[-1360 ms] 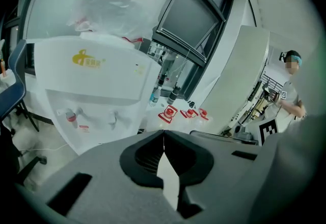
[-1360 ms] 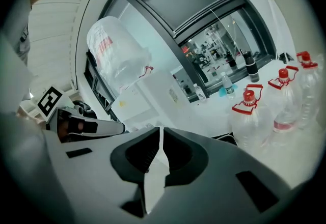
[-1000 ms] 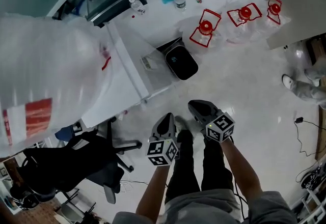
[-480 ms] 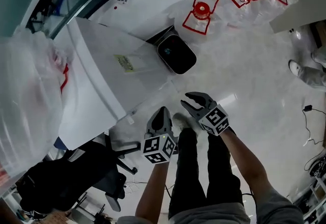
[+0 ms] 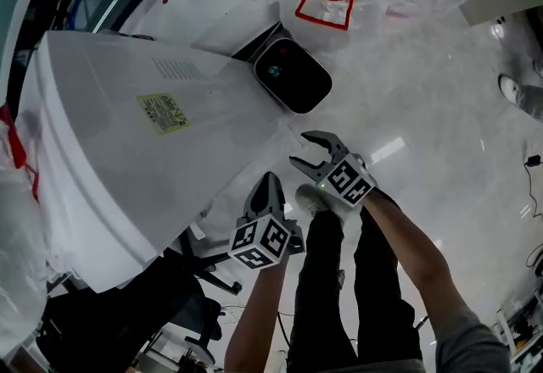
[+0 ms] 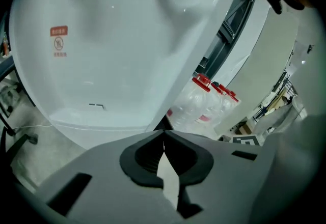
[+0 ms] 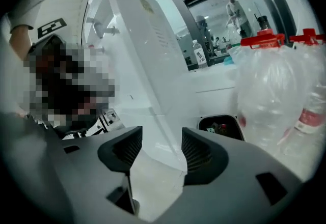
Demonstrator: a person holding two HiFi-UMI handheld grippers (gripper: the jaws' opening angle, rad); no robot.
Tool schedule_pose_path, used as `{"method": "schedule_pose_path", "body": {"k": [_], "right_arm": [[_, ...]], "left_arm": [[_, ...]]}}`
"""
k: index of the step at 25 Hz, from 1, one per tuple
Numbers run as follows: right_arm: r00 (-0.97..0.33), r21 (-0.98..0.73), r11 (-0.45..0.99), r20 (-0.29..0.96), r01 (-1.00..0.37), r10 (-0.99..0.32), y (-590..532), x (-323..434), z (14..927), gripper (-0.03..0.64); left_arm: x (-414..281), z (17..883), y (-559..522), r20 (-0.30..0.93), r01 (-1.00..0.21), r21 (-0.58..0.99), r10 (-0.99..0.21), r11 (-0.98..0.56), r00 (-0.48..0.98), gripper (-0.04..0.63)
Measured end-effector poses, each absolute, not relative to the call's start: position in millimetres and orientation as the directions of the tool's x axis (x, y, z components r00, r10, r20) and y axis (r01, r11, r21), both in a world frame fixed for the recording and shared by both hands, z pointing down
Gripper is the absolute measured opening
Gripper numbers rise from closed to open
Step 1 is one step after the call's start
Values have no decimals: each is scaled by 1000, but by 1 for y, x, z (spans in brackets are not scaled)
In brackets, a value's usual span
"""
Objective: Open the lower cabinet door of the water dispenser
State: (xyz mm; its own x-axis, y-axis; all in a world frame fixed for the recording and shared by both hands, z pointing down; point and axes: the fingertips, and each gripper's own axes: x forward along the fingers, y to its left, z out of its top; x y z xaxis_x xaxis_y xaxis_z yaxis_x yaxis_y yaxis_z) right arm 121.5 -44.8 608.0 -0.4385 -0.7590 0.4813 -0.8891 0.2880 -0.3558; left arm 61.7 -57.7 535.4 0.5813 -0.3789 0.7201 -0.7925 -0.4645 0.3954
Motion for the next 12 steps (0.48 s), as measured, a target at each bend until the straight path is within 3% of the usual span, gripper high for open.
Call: {"method": "schedule_pose_path", "body": {"k": [12], "right_arm": [[-411, -201, 360, 511, -911, -755, -92, 101, 676, 273]], "left_arm": [[53, 583, -54, 728, -762, 390, -334, -518, 599, 11]]}}
